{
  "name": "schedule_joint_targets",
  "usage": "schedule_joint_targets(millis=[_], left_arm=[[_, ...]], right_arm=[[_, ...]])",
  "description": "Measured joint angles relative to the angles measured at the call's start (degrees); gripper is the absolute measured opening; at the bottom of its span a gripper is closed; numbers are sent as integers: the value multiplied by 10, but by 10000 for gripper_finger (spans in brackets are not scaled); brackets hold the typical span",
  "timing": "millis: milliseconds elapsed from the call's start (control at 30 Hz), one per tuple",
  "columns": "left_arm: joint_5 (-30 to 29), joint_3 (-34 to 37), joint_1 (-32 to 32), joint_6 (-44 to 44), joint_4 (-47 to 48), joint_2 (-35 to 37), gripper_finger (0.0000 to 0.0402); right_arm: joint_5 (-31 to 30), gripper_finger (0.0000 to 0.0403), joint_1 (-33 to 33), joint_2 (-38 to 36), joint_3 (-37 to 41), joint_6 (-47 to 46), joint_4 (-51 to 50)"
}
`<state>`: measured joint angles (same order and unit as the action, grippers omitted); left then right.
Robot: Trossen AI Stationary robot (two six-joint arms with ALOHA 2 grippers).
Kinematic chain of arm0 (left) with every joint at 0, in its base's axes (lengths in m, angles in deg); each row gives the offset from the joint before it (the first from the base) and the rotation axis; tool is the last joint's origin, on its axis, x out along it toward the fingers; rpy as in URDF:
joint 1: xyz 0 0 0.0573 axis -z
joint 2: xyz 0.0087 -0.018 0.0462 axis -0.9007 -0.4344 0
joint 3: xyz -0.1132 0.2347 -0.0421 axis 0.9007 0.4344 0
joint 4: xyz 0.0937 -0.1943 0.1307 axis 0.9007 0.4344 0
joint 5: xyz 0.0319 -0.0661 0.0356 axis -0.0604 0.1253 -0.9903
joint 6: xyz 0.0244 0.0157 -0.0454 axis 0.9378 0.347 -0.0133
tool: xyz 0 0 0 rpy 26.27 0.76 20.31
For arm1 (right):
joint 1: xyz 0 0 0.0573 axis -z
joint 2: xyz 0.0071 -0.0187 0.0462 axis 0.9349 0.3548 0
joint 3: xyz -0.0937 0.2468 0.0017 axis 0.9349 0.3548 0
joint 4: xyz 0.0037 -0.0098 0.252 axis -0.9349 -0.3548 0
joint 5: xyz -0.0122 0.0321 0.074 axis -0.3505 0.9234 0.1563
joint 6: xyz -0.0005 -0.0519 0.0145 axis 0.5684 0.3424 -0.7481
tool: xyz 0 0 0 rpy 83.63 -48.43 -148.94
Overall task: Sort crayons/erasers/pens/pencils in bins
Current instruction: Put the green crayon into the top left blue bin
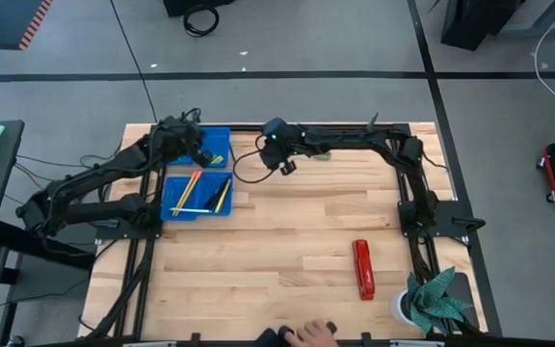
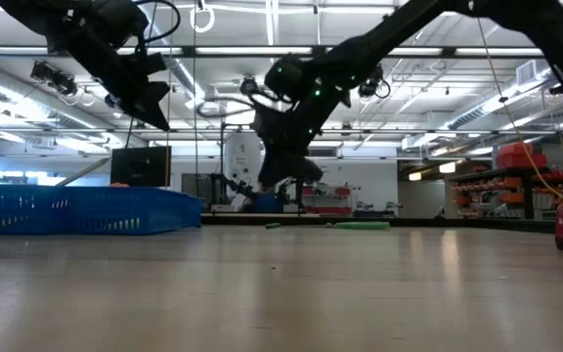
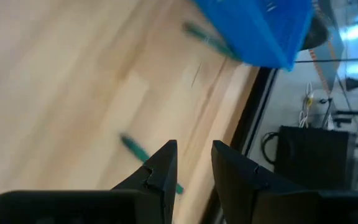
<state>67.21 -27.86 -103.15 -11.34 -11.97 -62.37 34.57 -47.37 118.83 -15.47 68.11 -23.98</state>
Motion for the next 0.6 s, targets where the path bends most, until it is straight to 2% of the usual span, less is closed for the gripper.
schedule_joint_targets(millis=[233, 600], left_arm=[[-5, 0, -2, 2, 5, 0, 30], [-5, 0, -2, 2, 5, 0, 39]], right_arm=[[0, 106, 36, 42, -19, 106, -6], [28, 106, 58, 56, -22, 149, -16]])
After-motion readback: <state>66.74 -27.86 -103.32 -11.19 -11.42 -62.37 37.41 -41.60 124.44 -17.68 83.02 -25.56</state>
